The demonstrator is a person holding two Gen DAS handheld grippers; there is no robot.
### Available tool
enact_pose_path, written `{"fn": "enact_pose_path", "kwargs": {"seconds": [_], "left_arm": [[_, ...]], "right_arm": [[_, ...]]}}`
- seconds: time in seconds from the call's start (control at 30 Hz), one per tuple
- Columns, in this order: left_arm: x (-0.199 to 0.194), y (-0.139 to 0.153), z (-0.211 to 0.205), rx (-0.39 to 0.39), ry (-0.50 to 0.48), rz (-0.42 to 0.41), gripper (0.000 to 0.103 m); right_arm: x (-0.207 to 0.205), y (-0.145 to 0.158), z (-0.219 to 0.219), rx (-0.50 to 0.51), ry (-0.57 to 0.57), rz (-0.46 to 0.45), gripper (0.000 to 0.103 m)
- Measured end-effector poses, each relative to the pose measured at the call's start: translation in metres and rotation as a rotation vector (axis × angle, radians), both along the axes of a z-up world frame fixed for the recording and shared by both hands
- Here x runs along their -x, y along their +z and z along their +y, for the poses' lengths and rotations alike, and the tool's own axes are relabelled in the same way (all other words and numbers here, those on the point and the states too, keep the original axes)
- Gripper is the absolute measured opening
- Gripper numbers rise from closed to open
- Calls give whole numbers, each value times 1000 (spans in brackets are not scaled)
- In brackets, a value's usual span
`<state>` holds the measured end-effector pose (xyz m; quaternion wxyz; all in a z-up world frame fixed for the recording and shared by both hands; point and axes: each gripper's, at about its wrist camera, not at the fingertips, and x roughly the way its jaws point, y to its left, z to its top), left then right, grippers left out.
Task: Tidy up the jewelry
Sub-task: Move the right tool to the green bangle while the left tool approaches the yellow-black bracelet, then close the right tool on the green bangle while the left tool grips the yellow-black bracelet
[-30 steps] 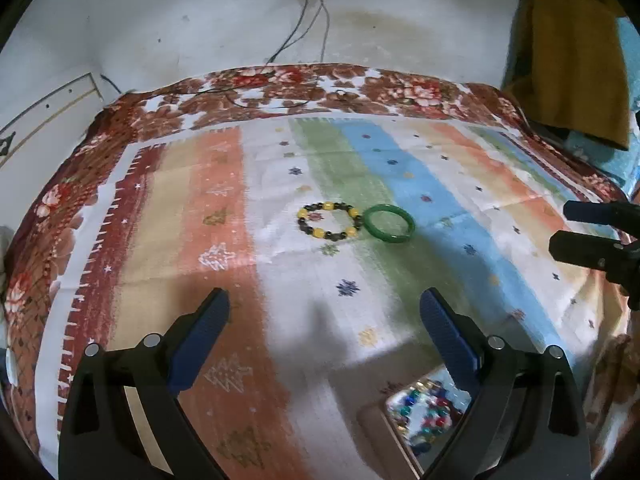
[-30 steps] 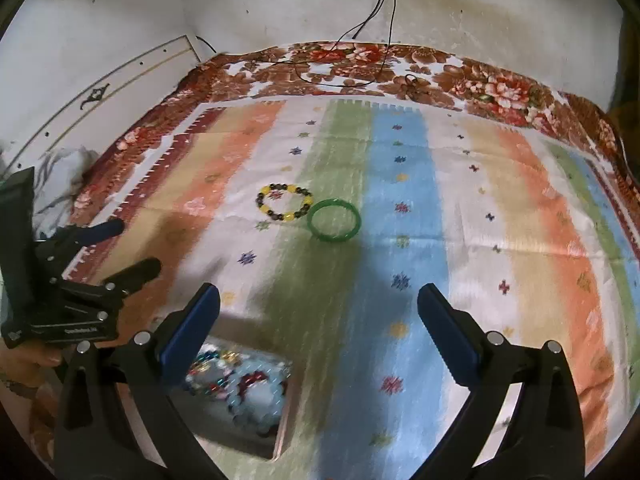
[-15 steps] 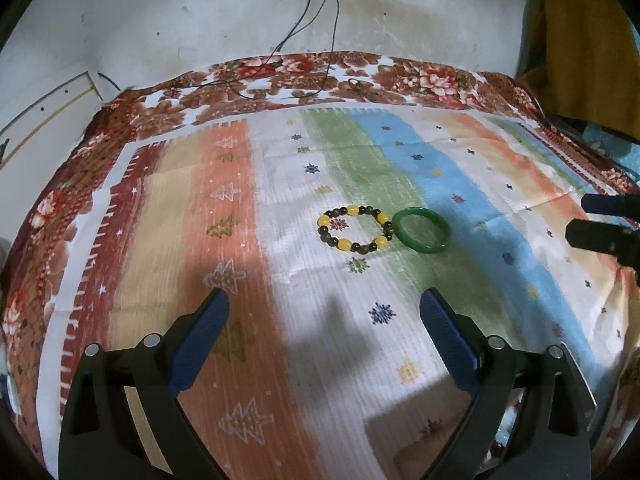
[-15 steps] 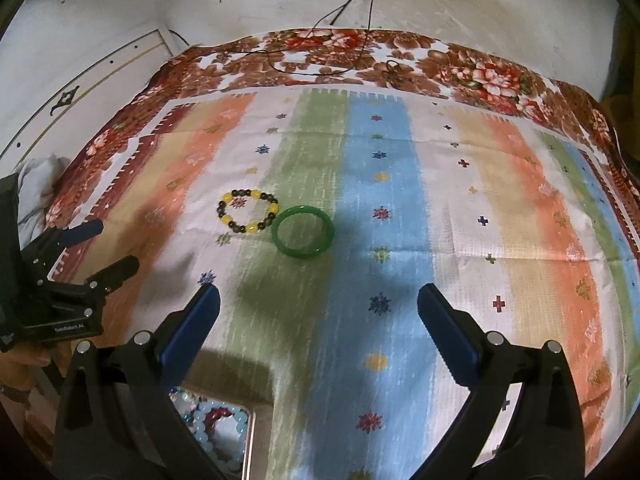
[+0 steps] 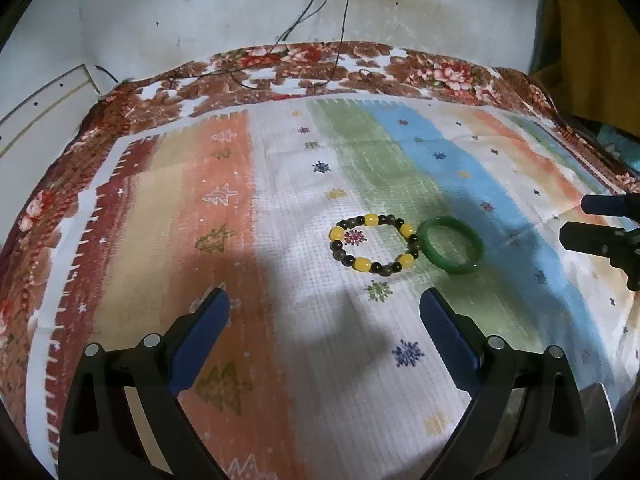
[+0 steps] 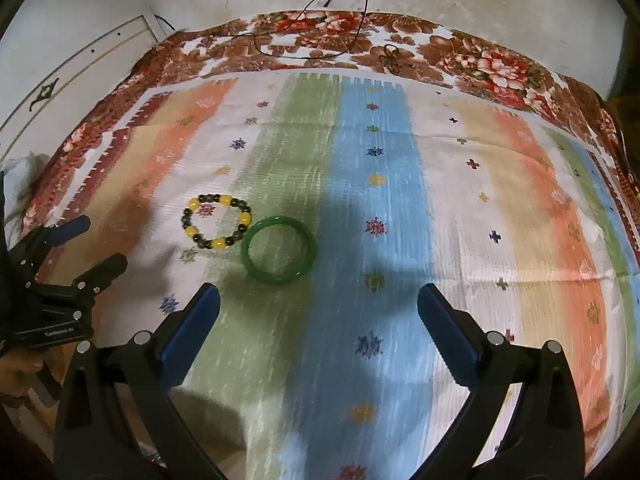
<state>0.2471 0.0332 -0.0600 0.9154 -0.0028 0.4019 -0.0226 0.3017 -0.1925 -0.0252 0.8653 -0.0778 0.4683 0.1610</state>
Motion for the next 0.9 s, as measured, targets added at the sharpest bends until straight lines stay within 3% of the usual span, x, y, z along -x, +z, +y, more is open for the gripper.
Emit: {"fn": "enact_pose_path", "kwargs": {"seconds": [0.53, 0.9], "left_arm": [[-54, -38, -3, 4, 11, 49, 94], [-80, -52, -3, 19, 20, 94, 94]], "right_arm": [[-55, -59, 1, -21, -49, 80, 98], [-75, -81, 8, -6, -30, 97, 98]]}}
